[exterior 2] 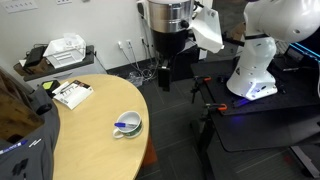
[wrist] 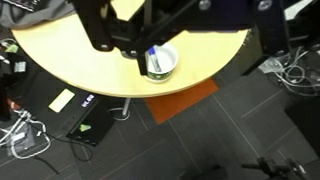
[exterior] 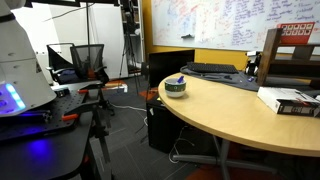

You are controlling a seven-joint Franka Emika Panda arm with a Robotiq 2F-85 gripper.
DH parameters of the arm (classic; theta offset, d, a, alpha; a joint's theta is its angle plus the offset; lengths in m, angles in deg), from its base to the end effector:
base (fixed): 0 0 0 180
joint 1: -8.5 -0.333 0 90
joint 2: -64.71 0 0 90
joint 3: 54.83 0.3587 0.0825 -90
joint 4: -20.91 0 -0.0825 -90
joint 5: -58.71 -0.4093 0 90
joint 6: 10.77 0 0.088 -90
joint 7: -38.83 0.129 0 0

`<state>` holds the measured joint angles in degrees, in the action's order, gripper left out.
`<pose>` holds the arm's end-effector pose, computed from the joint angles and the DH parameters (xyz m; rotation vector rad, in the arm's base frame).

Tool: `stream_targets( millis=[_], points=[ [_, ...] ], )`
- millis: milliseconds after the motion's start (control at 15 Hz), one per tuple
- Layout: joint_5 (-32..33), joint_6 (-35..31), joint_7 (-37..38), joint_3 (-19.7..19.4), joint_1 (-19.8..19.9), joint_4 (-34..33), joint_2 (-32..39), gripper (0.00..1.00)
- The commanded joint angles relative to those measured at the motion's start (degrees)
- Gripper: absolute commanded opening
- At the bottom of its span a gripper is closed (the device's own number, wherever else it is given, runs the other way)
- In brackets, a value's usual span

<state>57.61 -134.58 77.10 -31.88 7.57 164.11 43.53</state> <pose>0.3948 0.1767 0.4115 3.0033 -0.4324 0.1029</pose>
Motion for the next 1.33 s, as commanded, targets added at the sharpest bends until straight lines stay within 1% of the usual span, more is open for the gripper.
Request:
stream_targets(
  millis=[0,200,267,400,467,533,600,733,933,1200,1267],
  points=[
    [3.63,-5.05,-2.85,-2.46,-0.93,-0.65,3.47,1.00],
    [5.54,-11.39,-8.39,-5.32,-0.78,-2.84,10.56,1.00],
    [7.31,-13.15,-8.77,-5.95,-0.40,-3.71,13.26,1.00],
    [11.40,-20.18,-9.83,-7.98,-0.39,-5.48,19.62,1.00],
    [15.39,-21.85,-7.62,-8.81,-0.27,-6.94,23.01,1.00],
    [16.12,-23.63,-8.92,-10.37,-1.14,-8.48,26.64,1.00],
    [18.93,-25.44,-8.64,-11.93,-1.87,-9.90,29.92,1.00],
    [19.06,-26.26,-9.95,-14.85,-3.95,-13.59,36.24,1.00],
    [16.20,-26.41,-15.49,-17.25,-6.11,-18.89,44.37,1.00],
    [13.12,-26.65,-21.70,-18.52,-7.31,-24.65,51.63,1.00],
    [12.57,-26.95,-23.05,-18.69,-7.22,-25.57,52.78,0.97]
  ],
)
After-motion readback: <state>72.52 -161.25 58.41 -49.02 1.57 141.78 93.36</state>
